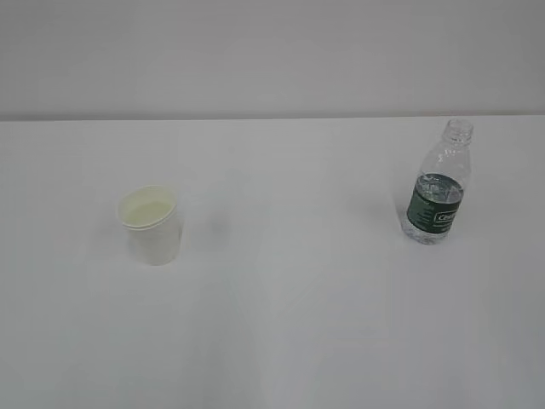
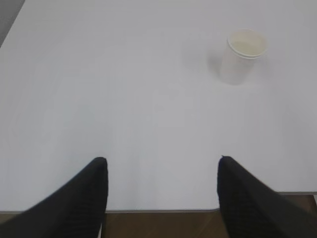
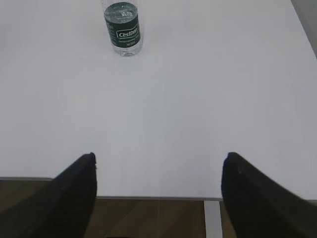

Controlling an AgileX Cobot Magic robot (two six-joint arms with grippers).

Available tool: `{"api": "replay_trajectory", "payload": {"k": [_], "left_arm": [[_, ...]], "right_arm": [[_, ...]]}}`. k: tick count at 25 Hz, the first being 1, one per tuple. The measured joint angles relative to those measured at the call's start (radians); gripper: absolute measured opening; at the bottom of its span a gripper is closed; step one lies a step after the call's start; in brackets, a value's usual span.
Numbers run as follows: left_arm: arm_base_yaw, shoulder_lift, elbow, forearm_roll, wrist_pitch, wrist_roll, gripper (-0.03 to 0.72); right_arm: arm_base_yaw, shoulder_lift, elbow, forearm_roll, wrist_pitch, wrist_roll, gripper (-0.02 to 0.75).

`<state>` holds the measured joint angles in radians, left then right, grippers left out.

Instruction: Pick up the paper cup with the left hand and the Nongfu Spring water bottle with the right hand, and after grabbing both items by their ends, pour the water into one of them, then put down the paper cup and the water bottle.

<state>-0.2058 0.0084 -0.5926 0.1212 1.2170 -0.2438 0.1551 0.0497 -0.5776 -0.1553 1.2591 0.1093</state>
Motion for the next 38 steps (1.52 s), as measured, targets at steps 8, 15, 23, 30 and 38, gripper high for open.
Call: {"api": "replay_trajectory", "payload": {"k": [8, 15, 23, 30, 38], "left_arm": [[0.0, 0.0, 0.024, -0.002, -0.037, 0.0, 0.486], [0.0, 0.0, 0.045, -0.009, -0.07, 0.0, 0.482], [0.0, 0.0, 0.061, -0.002, -0.096, 0.0, 0.471], [0.0, 0.0, 0.061, -0.002, -0.101, 0.0, 0.471], [0.0, 0.0, 0.061, 0.0, -0.101, 0.0, 0.469]], "right_arm": [[0.0, 0.0, 0.026, 0.0, -0.058, 0.0, 0.587], [0.0, 0.0, 0.061, 0.0, -0.071, 0.0, 0.587], [0.0, 0.0, 0.076, 0.0, -0.106, 0.0, 0.587], [0.0, 0.0, 0.078, 0.0, -0.109, 0.0, 0.587], [-0.005, 0.0, 0.078, 0.0, -0.109, 0.0, 0.587]]}}
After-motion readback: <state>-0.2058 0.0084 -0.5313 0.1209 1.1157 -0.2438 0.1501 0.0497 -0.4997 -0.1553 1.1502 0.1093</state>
